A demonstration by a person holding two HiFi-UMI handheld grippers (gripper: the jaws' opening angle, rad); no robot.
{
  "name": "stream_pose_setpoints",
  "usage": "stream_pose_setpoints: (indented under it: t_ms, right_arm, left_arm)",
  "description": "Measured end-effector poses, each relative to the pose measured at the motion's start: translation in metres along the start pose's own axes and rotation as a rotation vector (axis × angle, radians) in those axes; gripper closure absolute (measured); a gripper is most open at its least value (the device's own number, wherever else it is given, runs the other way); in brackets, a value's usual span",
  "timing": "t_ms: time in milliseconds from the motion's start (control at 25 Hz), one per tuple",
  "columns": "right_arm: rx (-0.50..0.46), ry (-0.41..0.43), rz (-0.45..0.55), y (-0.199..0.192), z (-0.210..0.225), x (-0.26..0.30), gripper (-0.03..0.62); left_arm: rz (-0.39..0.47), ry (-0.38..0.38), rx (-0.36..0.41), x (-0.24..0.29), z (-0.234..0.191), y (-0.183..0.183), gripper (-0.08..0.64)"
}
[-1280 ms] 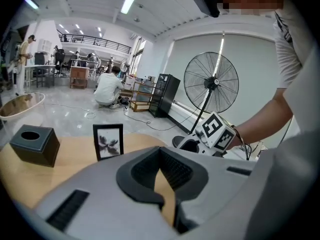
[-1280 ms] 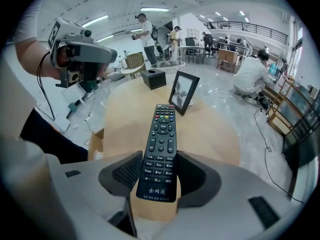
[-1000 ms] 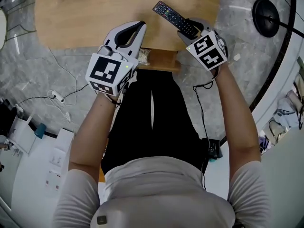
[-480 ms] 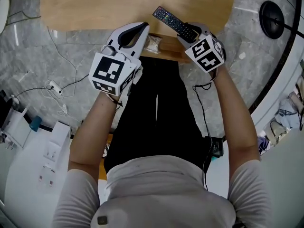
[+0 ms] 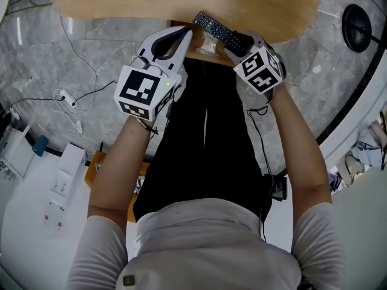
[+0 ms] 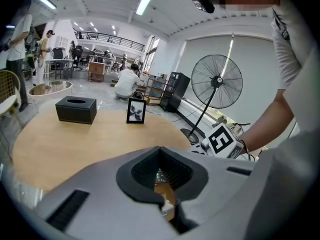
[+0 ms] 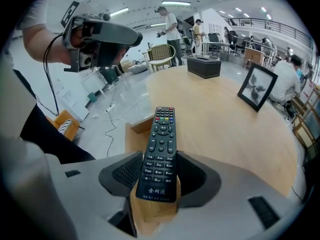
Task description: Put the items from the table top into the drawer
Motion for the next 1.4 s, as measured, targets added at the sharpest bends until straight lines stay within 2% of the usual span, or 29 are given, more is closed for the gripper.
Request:
stream_pose_setpoints:
  t_ms: [360,800,1200,1400]
  right_arm:
    - [-0.042,0.071,-0.008,-0.006,-0.024,0.044,0.364]
    - [-0.116,0.121,-0.047,-0.024,-0.029,0.081,0.364]
    - [-0.101,0.149,-0.092,-0.034,-0.032,0.107,0.360]
    - [-0.087,0.118,-0.083,-0.029,-0.034,0.103,0.342]
  left_arm:
    - [-0.004,0.008,-0.029,-0.002,-0.017,-0.033,0.551]
    - [-0.019,0.018,-0.060,0.005,-0.026,-0.061,0.551]
    - [-0.034,0.020,-0.073,0.005,-0.028,-0.075,0.551]
    - [-0.023,0.022,-0.069,0.001,-0.026,-0.069,0.551]
Point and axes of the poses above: the fingertips, and each gripper's own axes: x forward along the fingers, z to its right, y out of its top, the point moved 7 cm from there along -x, backward along the fingers, and after that the axes turned 1 degree about -x, right-handed, at the moved point
